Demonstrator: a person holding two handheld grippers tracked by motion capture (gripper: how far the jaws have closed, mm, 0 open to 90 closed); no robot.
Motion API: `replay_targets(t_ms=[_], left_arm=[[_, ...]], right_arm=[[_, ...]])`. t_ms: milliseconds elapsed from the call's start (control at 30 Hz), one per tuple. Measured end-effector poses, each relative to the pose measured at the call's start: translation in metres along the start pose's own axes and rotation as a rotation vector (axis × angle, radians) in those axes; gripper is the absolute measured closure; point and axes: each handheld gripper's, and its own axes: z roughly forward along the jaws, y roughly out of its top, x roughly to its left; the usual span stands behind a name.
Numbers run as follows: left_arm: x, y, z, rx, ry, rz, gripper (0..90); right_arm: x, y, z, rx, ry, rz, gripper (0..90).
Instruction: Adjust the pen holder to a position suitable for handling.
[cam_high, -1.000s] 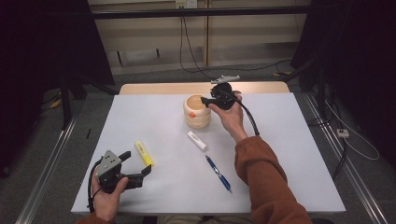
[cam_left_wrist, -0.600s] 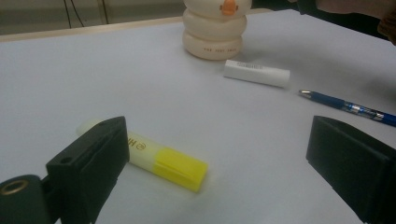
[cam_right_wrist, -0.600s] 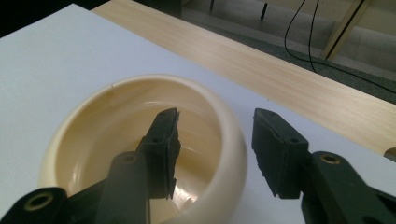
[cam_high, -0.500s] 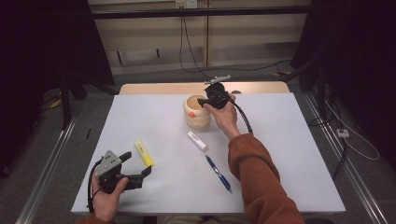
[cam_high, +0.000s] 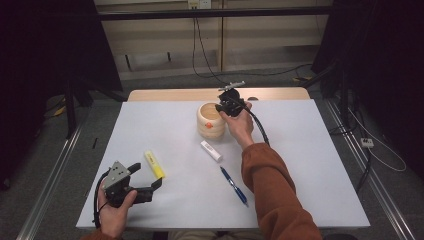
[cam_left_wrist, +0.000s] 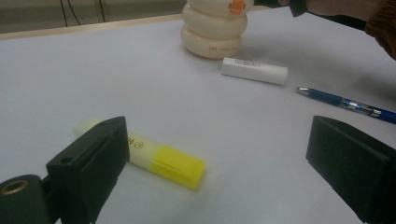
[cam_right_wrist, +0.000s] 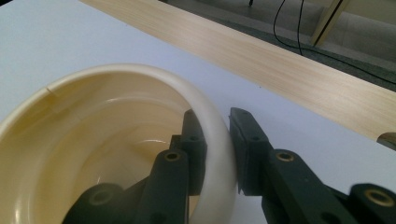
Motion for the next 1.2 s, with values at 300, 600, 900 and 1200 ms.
replay_targets(t_ms=[300,600,900,1200], left_arm=[[0.0,0.0,0.0,0.0,-0.002,-0.007,6.0],[0.0,-0.001,0.0,0.002,-0.001,-0.003,6.0],[0.001,-0.001,0.0,0.003,0.003,-0.007,6.0],[0.001,-0.001,0.001,0.008,0.006,-0.006,6.0]], right_arm=[[-0.009,0.002,-0.01,-0.018,-0.008,-0.009,77.3],[-0.016,0.005,-0.033,-0.038,-0.008,-0.025,77.4],[-0.028,-0.004,-0.063,-0.06,-0.005,-0.011,77.4],[-0.039,-0.019,-0.101,-0.065,-0.032,-0.022,77.4]])
